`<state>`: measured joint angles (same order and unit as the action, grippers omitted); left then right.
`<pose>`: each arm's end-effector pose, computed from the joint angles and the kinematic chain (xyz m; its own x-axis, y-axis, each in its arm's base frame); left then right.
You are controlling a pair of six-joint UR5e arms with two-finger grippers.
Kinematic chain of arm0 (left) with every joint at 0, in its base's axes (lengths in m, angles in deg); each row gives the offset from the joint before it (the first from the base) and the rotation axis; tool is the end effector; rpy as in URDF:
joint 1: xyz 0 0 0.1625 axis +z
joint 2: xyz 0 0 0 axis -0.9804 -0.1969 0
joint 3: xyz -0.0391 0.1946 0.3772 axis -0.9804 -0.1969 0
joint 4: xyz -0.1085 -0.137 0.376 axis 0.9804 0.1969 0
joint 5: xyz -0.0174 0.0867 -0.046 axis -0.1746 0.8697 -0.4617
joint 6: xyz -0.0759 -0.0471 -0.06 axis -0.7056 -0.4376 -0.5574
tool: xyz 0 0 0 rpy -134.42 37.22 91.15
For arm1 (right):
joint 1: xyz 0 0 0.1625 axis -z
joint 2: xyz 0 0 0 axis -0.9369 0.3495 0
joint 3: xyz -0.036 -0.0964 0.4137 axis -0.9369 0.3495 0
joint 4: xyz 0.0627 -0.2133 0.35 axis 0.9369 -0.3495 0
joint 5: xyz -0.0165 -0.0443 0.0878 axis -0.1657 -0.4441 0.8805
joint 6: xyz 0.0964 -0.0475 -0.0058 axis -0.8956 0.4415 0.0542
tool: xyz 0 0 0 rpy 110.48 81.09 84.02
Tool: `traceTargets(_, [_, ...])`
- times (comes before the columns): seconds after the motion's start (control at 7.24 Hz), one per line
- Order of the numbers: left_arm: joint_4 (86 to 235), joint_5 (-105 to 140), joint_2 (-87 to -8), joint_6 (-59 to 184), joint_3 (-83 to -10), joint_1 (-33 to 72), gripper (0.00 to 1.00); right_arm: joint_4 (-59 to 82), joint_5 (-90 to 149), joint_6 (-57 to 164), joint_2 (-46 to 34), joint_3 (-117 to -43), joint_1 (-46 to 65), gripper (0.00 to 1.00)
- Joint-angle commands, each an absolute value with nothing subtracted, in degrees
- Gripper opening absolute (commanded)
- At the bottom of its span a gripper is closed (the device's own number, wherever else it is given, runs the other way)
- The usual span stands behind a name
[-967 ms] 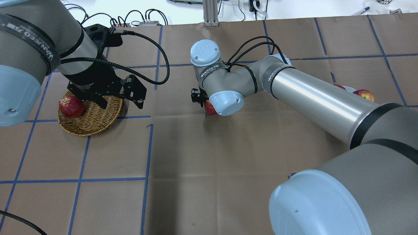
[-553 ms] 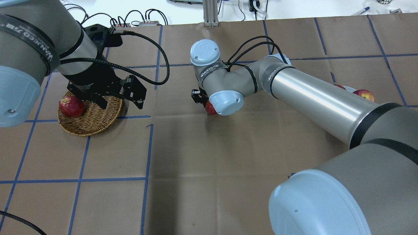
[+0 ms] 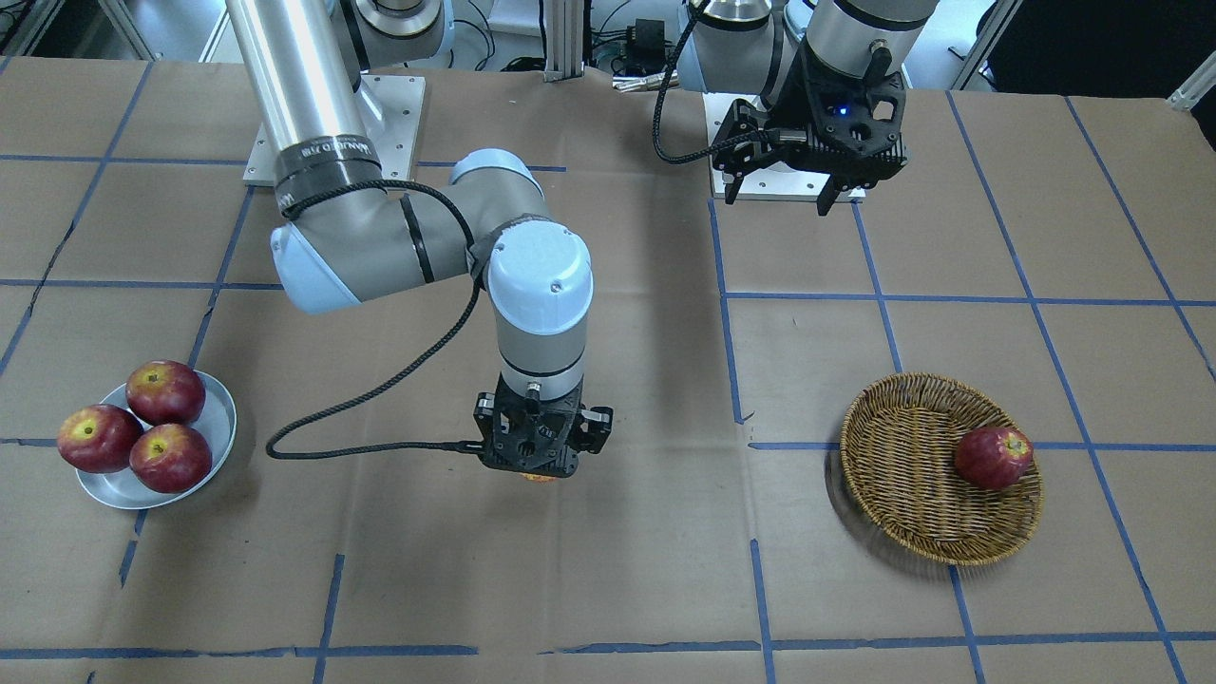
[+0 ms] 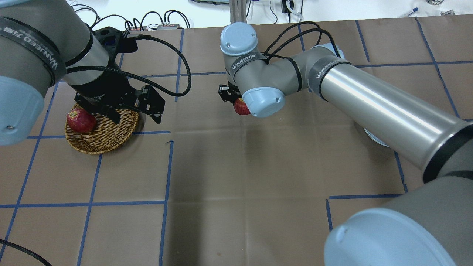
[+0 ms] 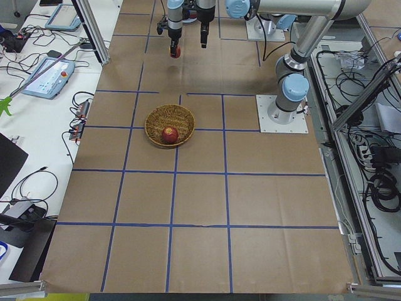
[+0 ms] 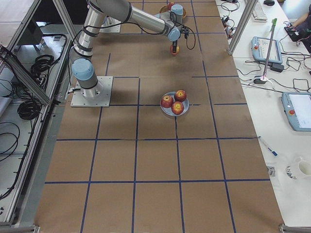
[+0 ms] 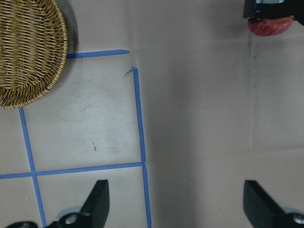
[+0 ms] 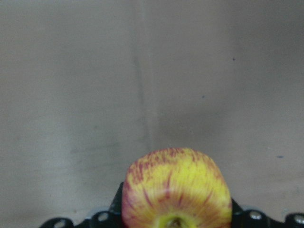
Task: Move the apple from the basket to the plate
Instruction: 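Carry the apple with the right gripper over the white plate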
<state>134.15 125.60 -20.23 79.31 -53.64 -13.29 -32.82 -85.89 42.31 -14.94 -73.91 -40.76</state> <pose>-0.1543 -0.4305 0.4727 -0.9956 0.0729 0.0583 0.0734 0.9973 0.0068 0.3530 -0.5832 0.2677 -0.9909 0.1340 -0.0086 0.1341 0.9852 -0.1071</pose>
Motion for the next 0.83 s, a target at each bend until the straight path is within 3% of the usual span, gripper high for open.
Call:
traceTargets(0.0, [134.39,127.77,-20.37,79.31,-53.88,-13.29,0.99,-23.72,-85.90,51.09,-6.47,-74.55,-32.90,0.57])
traceTargets(0.28, [133.78,127.88,-20.02,79.31,-55.28,-13.29,0.99,-21.04,-85.98,69.07,0.58,-78.93,-21.75,0.57])
traceTargets(0.69, [134.30,127.79,-21.41,79.31,-53.72,-13.11,0.99,-21.04,-85.72,87.91,4.30,-83.43,-6.69,0.58])
